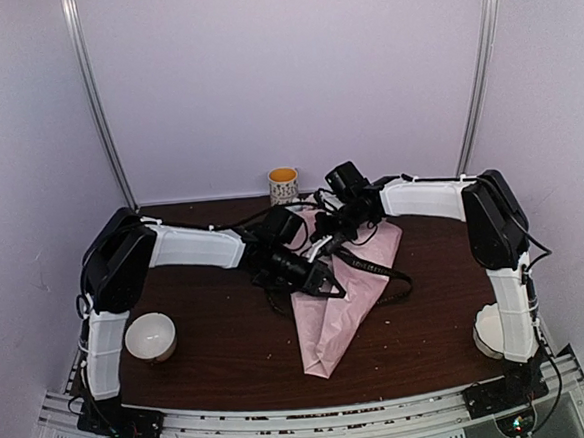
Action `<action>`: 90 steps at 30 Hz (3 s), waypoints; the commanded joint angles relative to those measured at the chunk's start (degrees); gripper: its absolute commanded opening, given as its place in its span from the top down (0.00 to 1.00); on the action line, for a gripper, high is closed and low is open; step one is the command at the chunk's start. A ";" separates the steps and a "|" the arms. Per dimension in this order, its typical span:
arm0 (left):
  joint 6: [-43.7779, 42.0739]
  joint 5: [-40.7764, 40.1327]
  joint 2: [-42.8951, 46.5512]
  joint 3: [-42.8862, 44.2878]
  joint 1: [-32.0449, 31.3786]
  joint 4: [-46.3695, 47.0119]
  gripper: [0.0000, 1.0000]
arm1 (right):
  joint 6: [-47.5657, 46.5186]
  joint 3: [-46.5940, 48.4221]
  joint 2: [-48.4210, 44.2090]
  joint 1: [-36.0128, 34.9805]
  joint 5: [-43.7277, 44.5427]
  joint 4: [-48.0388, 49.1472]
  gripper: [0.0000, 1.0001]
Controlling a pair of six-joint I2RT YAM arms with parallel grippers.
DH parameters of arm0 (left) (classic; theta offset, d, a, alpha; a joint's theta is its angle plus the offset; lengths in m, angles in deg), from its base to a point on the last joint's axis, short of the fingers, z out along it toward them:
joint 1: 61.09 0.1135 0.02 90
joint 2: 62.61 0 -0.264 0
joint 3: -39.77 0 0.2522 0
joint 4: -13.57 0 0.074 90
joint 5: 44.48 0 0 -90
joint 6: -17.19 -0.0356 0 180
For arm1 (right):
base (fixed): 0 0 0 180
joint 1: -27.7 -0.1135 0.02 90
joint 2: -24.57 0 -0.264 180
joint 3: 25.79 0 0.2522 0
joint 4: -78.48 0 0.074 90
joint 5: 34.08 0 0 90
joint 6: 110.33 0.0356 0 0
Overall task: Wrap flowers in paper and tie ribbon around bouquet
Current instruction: Cross the ribbon over the folded bouquet.
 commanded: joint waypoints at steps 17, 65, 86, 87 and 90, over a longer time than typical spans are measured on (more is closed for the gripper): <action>34.52 -8.89 6.92 -38.68 13.09 51.37 1.00 | -1.70 8.99 0.93 -3.32 -7.29 -0.37 1.00; -13.22 -22.93 11.97 -11.28 19.38 -9.61 0.32 | 4.87 15.58 13.52 -3.78 -3.96 -8.98 1.00; -35.89 -11.24 31.13 -12.83 7.71 -3.68 1.00 | 4.58 17.97 15.02 -3.74 -6.16 -9.54 1.00; -37.63 -8.97 31.52 -12.18 6.26 -4.11 1.00 | 4.45 18.00 14.87 -3.80 -6.32 -9.43 1.00; -40.33 -3.86 31.06 -10.20 3.09 -4.06 1.00 | 3.90 17.90 14.34 -3.77 -6.66 -9.40 1.00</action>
